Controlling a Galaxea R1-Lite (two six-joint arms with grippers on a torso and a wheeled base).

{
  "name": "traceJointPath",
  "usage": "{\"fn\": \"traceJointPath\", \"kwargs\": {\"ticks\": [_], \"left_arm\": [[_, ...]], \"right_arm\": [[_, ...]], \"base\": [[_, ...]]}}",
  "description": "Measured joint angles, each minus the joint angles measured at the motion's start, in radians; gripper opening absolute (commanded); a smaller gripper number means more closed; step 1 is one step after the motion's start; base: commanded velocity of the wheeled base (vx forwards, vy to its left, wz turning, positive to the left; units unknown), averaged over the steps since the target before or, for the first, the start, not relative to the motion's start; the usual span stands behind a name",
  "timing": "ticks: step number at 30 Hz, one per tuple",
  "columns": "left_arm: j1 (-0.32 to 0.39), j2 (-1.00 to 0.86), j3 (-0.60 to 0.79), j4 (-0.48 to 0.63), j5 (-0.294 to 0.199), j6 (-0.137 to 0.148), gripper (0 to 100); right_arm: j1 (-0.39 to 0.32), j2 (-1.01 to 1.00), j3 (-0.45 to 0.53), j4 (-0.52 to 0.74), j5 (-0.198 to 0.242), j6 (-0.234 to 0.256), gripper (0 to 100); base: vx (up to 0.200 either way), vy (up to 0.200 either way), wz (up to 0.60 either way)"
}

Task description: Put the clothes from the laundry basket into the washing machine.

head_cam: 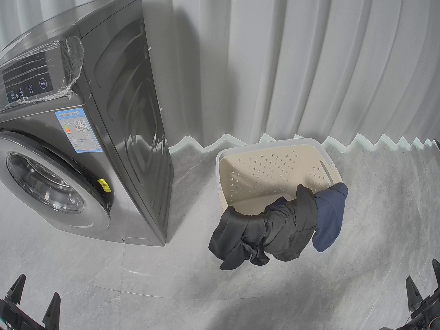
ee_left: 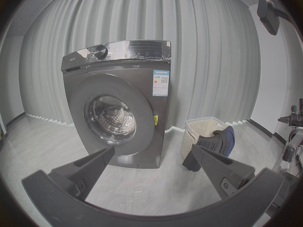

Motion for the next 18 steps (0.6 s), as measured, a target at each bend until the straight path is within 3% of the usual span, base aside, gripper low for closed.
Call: {"fn": "traceJointPath", "kwargs": {"ticks": [2,15,18], "left_arm": [[0.000,0.000,0.000,0.000,0.000,0.000,100],[0.001,0.000,0.000,0.000,0.000,-0.001,100],[0.000,0.000,0.000,0.000,0.000,-0.001,100]], "right_arm": [[-0.001,0.000,0.000,0.000,0.000,0.000,100],[0.000,0.000,0.000,0.000,0.000,0.000,100],[-0.001,0.000,0.000,0.001,0.002,-0.003,100]], "base": [[0.000,-0.200,0.00],[0.000,0.000,0.00],[0.000,0.000,-0.60]]}}
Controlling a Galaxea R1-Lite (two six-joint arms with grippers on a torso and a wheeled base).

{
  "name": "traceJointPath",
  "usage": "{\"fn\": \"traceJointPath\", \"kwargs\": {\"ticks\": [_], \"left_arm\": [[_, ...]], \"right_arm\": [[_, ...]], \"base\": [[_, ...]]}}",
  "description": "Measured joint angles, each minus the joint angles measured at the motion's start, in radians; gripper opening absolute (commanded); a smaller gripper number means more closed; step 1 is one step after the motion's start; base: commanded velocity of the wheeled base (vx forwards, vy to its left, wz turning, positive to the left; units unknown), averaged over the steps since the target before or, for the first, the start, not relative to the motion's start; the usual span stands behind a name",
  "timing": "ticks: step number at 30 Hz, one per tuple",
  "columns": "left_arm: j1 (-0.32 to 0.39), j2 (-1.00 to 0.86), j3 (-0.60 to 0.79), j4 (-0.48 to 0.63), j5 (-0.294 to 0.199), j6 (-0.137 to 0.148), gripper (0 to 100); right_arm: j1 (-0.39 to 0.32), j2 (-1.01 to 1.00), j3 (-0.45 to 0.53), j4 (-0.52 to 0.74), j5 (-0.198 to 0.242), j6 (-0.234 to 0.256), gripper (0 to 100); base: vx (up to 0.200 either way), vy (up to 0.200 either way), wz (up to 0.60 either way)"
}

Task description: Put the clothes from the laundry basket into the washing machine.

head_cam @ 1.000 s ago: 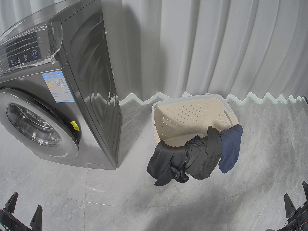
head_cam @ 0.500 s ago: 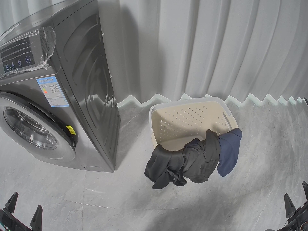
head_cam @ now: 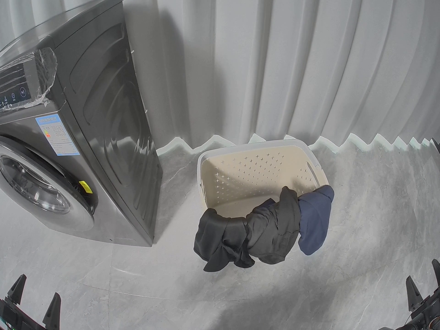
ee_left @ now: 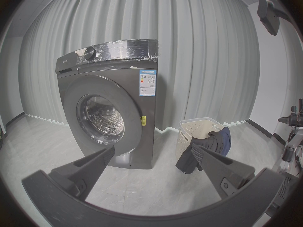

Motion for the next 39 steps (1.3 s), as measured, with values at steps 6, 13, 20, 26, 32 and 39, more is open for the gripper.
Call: {"fn": "traceJointPath", "kwargs": {"ticks": [6,13,20,26,32,39], "left_arm": [[0.000,0.000,0.000,0.000,0.000,-0.001,100],[0.000,0.000,0.000,0.000,0.000,0.000,100],[0.000,0.000,0.000,0.000,0.000,-0.001,100],[0.001,0.000,0.000,0.000,0.000,-0.004,100],[0.001,0.000,0.000,0.000,0.000,-0.004,100],[0.000,0.000,0.000,0.000,0.000,-0.003,100]], "right_arm": [[0.001,0.000,0.000,0.000,0.001,0.001,100],[0.000,0.000,0.000,-0.001,0.000,0.001,100],[0.000,0.000,0.000,0.000,0.001,0.002,100],[0.001,0.000,0.000,0.000,0.000,0.001,100],[0.000,0.000,0.000,0.000,0.000,0.002,100],[0.000,0.000,0.000,0.000,0.001,0.002,100]], "base": [[0.000,0.000,0.00],[0.000,-0.143,0.00],[0.000,-0.200,0.00],[0.000,0.000,0.00],[0.000,0.000,0.00],[0.200,0.000,0.00]]}}
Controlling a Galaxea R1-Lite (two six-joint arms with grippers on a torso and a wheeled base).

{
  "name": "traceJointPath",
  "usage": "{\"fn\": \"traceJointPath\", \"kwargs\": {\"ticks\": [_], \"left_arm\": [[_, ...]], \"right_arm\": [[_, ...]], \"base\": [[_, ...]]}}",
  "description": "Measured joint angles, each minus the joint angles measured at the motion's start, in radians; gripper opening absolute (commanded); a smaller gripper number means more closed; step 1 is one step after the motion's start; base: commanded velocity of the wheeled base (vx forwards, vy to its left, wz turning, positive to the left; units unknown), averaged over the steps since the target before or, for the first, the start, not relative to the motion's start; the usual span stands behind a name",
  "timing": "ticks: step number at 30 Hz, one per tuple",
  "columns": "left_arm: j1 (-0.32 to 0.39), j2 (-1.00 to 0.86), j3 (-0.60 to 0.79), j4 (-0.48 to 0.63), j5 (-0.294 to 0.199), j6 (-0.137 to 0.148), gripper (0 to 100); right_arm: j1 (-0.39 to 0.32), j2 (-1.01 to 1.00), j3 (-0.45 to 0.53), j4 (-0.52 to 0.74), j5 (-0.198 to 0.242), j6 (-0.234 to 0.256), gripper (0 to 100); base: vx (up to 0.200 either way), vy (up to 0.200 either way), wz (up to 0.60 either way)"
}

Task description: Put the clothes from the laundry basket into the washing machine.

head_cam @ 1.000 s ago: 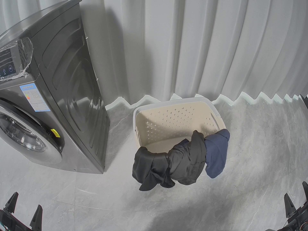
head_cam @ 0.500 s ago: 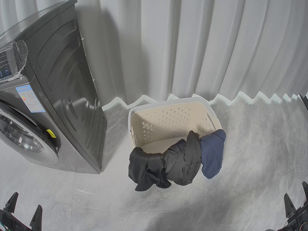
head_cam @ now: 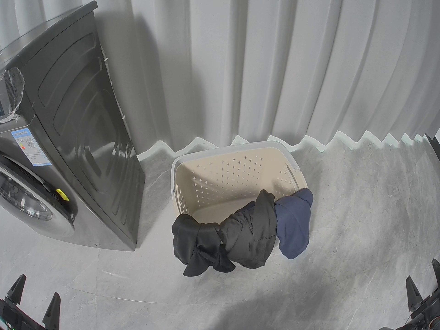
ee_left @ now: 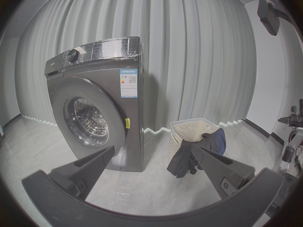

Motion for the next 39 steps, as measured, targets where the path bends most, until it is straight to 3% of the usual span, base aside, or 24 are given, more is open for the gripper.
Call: {"fn": "traceJointPath", "kwargs": {"ticks": [5,14,23,35,39], "left_arm": [[0.001,0.000,0.000,0.000,0.000,0.000,100],[0.000,0.000,0.000,0.000,0.000,0.000,100],[0.000,0.000,0.000,0.000,0.000,0.001,100],[0.001,0.000,0.000,0.000,0.000,0.000,100],[0.000,0.000,0.000,0.000,0.000,0.000,100]], "right_arm": [[0.000,0.000,0.000,0.000,0.000,0.000,100],[0.000,0.000,0.000,0.000,-0.001,0.000,100],[0.000,0.000,0.000,0.000,0.000,0.000,100],[0.001,0.000,0.000,0.000,0.000,0.000,100],[0.000,0.000,0.000,0.000,0.000,0.000,100]], "base": [[0.200,0.000,0.00],[0.000,0.000,0.00],[0.000,-0.200,0.00],[0.000,0.000,0.00],[0.200,0.000,0.00]]}}
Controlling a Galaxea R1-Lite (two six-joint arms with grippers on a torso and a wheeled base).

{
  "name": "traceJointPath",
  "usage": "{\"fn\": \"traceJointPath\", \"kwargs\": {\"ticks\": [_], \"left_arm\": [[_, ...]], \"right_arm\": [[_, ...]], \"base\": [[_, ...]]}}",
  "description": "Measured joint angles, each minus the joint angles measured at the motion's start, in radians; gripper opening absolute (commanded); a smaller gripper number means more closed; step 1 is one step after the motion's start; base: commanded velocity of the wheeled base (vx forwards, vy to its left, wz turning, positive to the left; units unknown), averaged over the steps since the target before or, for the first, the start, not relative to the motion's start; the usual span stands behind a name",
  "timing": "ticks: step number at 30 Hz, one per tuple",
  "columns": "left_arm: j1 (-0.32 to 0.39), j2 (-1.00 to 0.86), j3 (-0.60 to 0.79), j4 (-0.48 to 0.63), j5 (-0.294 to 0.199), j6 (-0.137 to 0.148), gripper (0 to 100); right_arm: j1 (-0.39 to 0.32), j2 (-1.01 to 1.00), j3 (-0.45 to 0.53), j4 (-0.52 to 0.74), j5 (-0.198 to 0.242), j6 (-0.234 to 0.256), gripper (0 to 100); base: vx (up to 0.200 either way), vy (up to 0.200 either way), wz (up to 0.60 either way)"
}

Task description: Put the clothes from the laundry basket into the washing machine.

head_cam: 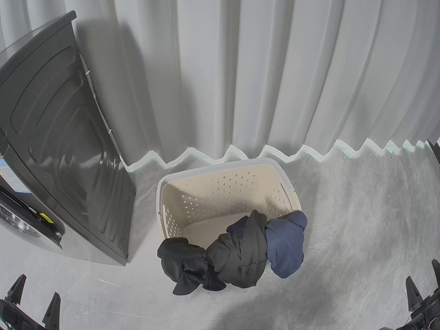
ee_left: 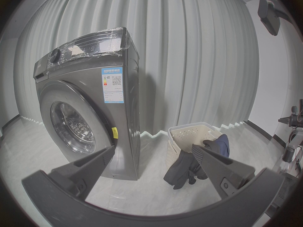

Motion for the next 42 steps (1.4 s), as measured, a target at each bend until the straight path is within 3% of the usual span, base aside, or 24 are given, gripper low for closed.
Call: {"fn": "traceJointPath", "kwargs": {"ticks": [5,11,20,42], "left_arm": [[0.000,0.000,0.000,0.000,0.000,0.000,100],[0.000,0.000,0.000,0.000,0.000,-0.003,100],[0.001,0.000,0.000,0.000,0.000,-0.001,100],[0.000,0.000,0.000,0.000,0.001,-0.004,100]], "right_arm": [[0.000,0.000,0.000,0.000,-0.001,0.000,100],[0.000,0.000,0.000,0.000,-0.001,0.001,100],[0.000,0.000,0.000,0.000,-0.001,0.003,100],[0.000,0.000,0.000,0.000,-0.001,0.003,100]], "base": [[0.200,0.000,0.00],[0.000,0.000,0.00],[0.200,0.000,0.00],[0.000,-0.055,0.00]]}}
